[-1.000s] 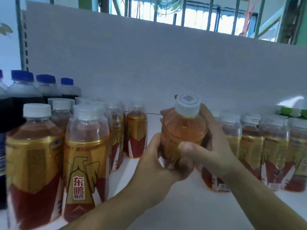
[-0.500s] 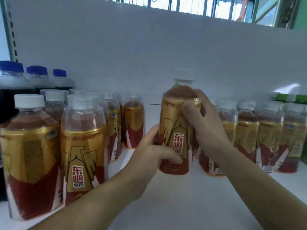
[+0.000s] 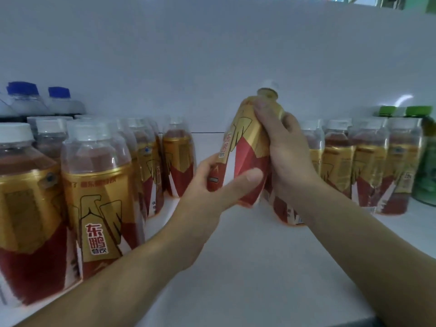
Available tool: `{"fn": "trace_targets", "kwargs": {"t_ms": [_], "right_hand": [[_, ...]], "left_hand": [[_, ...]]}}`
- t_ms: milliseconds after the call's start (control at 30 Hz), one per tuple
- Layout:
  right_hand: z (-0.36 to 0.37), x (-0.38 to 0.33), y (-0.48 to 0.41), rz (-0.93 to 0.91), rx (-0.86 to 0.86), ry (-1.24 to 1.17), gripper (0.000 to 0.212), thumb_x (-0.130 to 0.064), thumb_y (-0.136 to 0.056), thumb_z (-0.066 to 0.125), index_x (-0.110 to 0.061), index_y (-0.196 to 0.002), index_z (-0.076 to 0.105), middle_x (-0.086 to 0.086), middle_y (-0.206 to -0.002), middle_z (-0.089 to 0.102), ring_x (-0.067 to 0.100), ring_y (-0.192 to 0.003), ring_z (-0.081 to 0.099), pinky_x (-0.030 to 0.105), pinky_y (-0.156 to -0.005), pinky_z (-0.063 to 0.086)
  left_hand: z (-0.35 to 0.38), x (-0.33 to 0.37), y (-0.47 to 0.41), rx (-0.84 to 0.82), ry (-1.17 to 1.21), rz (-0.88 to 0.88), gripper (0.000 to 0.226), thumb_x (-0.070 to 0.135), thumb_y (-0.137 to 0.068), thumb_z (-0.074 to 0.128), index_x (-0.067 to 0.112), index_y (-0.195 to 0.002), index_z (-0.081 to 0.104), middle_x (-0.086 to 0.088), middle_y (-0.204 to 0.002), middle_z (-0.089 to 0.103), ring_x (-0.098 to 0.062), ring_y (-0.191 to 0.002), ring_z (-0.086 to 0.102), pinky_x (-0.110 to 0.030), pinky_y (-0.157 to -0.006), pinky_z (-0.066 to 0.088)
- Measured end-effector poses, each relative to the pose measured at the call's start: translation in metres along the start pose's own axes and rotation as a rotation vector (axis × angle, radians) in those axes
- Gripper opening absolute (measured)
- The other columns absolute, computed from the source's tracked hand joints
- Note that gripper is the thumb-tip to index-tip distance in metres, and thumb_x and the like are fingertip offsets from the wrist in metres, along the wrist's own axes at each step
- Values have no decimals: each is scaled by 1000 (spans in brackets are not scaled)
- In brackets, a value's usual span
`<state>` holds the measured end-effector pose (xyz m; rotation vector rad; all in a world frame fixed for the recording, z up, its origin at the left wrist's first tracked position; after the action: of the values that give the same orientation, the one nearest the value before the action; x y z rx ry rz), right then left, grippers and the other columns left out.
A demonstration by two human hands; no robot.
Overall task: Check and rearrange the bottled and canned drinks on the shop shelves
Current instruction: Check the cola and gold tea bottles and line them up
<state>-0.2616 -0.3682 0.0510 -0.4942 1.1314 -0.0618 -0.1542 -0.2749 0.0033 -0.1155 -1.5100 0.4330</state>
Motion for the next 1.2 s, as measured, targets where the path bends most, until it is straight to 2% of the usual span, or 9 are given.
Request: {"fn": "trace_targets", "kwargs": {"t_ms": [100,300,467,533,633,733,867,1033,1200], "right_hand": [[-1,-3,0,-36,-36,-47,66,-47,-75,81,-19,-127,52,15,-116,68,31,-93,75,50,-80,61],[3,3,-6,87,-173,-28,91,-59,-63,84,-12,-136,53,23,-123,67,39,-101,72,57,-90,57],[0,6,-6,136,-247,-104,51,-52,-90,67,-6,-113,65,13,-90,70,28,-82,71,43,-86,59],[0,7,-6,145,-242,-69,51,-53,-91,65,-6,-110,65,9,-86,71,25,-81,71,42,-87,59],[-1,4,-5,112,-138,-32,72,-55,-81,78,-6,-129,56,11,-95,74,28,-85,75,43,-84,60],[-3,-1,-2,3,-30,0,72,-46,-75,86,-17,-130,49,17,-108,73,34,-89,76,53,-84,60],[-1,-2,-1,-23,-9,68,72,-51,-68,86,-24,-124,49,15,-108,73,32,-87,76,53,-84,60],[-2,-4,-3,27,-39,69,64,-52,-84,75,-22,-133,47,8,-106,72,24,-84,77,47,-82,62],[0,2,-4,54,-35,96,74,-58,-77,78,-24,-135,46,11,-106,74,29,-87,77,52,-86,60]], "left_hand": [[0,-3,1,-15,-76,32,75,32,-62,92,35,-128,55,12,-105,73,-9,-101,70,-27,-85,59],[3,-7,-1,-73,201,-74,45,22,-68,79,15,-111,67,-9,-98,76,-24,-87,73,-44,-84,61],[10,1,5,-171,443,-190,55,51,-78,55,9,-107,75,-24,-104,73,-32,-78,74,-35,-65,63],[10,0,5,-182,422,-221,65,60,-85,44,9,-113,72,-25,-102,73,-29,-69,73,-33,-63,62],[6,-6,1,-107,317,-184,57,61,-95,36,19,-121,66,-16,-106,75,-29,-89,75,-35,-71,63],[4,-7,-2,-17,252,-124,47,55,-93,50,24,-124,66,-3,-112,75,-21,-105,71,-38,-81,59],[3,-12,-2,10,154,-95,66,54,-68,78,23,-124,63,0,-106,76,-20,-101,73,-39,-85,59],[7,-6,0,-54,280,-112,52,59,-76,54,22,-110,69,-12,-97,77,-30,-79,74,-34,-67,63],[4,-9,-2,-49,260,-171,58,63,-92,40,16,-110,69,-17,-93,76,-30,-71,74,-32,-62,62]]}}
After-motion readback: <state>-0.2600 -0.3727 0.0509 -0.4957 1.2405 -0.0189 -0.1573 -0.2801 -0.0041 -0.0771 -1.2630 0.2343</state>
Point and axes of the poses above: each hand's wrist, its own y-axis away from the middle knuckle, its own z-axis out of the palm, x = y × z, the point moved 4 cm from there along -y, towards the middle knuckle
